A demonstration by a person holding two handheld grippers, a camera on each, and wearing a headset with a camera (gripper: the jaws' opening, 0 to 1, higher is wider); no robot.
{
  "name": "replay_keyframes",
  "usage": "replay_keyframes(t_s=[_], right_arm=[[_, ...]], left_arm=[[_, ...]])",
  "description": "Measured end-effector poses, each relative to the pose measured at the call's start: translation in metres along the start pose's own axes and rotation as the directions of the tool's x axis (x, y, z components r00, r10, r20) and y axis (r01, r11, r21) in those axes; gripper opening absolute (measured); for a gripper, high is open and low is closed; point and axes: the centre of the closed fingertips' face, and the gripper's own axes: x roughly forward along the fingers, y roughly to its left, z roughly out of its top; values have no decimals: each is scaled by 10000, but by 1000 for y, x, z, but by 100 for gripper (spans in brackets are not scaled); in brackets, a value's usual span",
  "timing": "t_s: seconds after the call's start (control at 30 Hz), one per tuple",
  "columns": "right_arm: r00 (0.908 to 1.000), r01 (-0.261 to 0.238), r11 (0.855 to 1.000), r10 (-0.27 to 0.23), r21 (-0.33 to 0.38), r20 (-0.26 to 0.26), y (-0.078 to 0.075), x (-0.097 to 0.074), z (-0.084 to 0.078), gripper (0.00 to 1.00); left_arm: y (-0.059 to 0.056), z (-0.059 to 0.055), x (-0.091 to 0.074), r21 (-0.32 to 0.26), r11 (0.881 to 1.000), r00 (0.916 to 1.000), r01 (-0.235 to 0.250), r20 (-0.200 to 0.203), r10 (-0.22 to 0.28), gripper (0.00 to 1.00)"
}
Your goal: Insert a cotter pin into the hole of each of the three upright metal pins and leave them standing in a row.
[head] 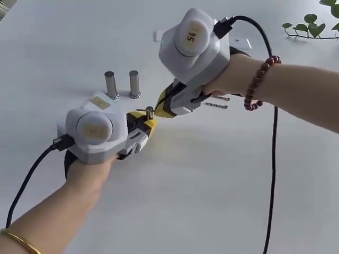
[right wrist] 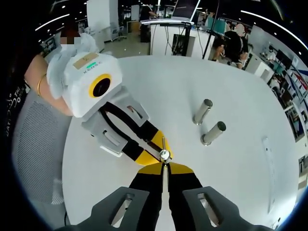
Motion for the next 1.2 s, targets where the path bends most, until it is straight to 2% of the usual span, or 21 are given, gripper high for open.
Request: replay_keyframes(t_s=[0.23,0.37,0.87,1.0,1.2], right_arm=[[10000,-33,9999,34,-101,82,-4,7,10,0],[9999,-118,9999,119,-80,117,-4,10,12,0],[9993,-184,9998,181,78,341,-3,13,18,0],[9994,-161,9995,152,267,326,-3,13,18,0],[9997,-160,9994,155,297,180,-2,15,15,0]], left_arm=[[14,-1,-2,18,9998,9998,-202,-39,202,6],[17,-4,-2,23,9998,9996,-222,-151,223,6],[22,-5,-3,-254,9995,9996,-169,-224,163,7],[22,-5,-3,-535,9984,9997,-156,-219,144,7],[23,-5,-2,-610,9980,9997,-148,-222,134,8]])
